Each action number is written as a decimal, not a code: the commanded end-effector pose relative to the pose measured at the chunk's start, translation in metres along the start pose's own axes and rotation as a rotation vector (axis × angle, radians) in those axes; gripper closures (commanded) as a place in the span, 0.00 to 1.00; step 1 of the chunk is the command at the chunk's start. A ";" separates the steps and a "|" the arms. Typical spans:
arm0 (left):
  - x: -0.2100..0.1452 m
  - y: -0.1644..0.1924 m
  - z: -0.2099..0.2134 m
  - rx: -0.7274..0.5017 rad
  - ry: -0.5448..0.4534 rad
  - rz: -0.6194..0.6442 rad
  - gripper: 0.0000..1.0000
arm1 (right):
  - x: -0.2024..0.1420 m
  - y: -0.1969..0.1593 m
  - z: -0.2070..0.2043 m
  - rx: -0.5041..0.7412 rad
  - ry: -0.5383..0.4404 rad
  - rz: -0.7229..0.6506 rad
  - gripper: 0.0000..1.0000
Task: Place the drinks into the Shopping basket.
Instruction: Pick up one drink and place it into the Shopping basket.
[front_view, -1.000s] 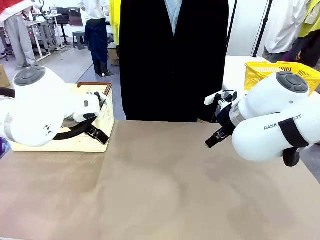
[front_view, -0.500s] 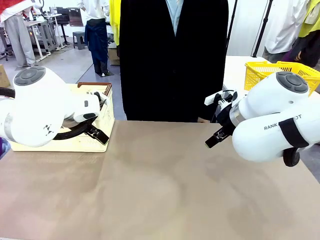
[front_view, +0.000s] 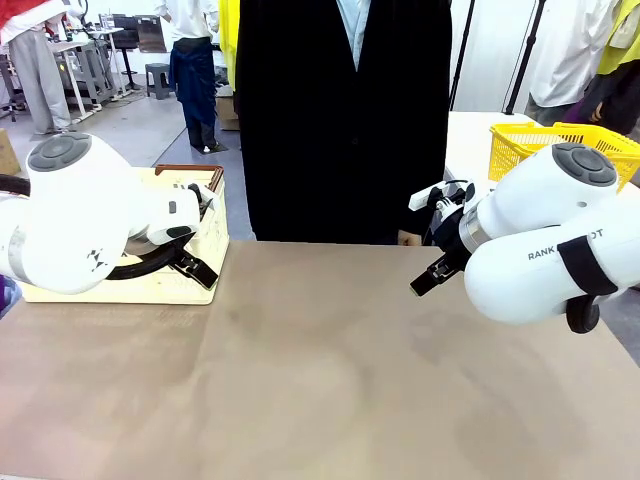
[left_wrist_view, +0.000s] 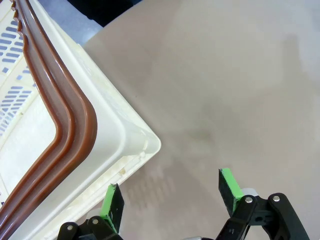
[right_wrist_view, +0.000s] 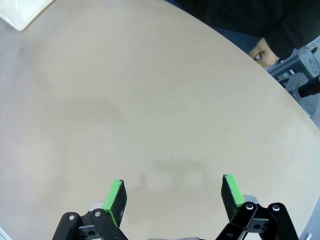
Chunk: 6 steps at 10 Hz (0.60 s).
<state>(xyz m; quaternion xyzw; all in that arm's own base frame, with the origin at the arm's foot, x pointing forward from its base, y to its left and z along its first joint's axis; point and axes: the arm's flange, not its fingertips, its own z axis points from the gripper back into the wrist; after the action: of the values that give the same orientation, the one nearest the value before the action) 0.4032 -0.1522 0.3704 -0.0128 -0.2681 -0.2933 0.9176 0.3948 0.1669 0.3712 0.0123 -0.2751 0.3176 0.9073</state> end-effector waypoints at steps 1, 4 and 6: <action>0.000 0.000 0.000 0.000 0.000 0.000 0.00 | 0.000 0.000 0.000 0.000 0.000 -0.001 0.00; 0.000 0.000 0.000 0.000 0.000 0.000 0.00 | 0.000 0.000 0.000 0.000 0.000 -0.001 0.00; 0.002 -0.008 0.015 -0.268 0.165 0.060 0.00 | -0.009 0.001 0.007 0.131 0.277 -0.016 0.00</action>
<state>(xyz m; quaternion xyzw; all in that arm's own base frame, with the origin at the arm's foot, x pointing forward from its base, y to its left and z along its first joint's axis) 0.3962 -0.1619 0.3661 -0.0437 -0.2293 -0.2939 0.9269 0.3897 0.1655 0.3616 0.0139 -0.2247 0.3187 0.9207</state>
